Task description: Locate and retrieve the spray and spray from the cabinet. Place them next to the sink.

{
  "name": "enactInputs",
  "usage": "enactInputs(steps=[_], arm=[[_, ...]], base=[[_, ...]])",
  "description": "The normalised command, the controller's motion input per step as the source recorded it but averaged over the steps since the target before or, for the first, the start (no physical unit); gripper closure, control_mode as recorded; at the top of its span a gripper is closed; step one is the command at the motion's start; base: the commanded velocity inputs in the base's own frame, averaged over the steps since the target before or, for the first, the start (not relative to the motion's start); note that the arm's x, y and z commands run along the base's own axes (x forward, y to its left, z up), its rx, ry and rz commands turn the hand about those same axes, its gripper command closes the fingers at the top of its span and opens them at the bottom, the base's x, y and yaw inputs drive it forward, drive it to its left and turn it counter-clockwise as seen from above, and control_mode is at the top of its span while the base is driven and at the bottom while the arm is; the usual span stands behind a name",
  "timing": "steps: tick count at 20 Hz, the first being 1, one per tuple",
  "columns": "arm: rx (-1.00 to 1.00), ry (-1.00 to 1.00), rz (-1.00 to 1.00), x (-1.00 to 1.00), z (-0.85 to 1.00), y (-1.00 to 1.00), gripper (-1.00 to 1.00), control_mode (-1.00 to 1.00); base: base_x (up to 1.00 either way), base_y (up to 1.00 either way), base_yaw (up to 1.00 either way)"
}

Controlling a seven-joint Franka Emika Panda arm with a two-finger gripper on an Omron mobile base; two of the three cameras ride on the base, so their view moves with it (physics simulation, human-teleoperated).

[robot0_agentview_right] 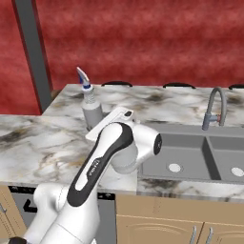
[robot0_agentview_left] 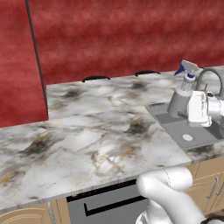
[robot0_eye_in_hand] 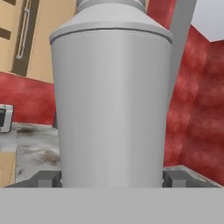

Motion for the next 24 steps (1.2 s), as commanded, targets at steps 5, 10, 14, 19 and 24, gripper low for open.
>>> enactInputs(steps=[5,10,14,19,24], arm=[[0.0,0.08,0.06,0.48,-0.47,0.0,1.0,-1.0],[-0.01,0.02,0.08,0.51,-0.44,0.0,1.0,-1.0],[0.0,0.01,0.05,0.62,-0.41,-0.05,1.0,-1.0],[0.0,0.05,0.05,0.66,-0.46,-0.1,1.0,-1.0],[0.0,0.09,0.05,0.62,-0.48,-0.14,1.0,-1.0]], base=[[0.0,0.0,0.0],[0.0,0.0,0.0],[0.0,0.0,0.0],[0.0,0.0,0.0],[0.0,0.0,0.0]])
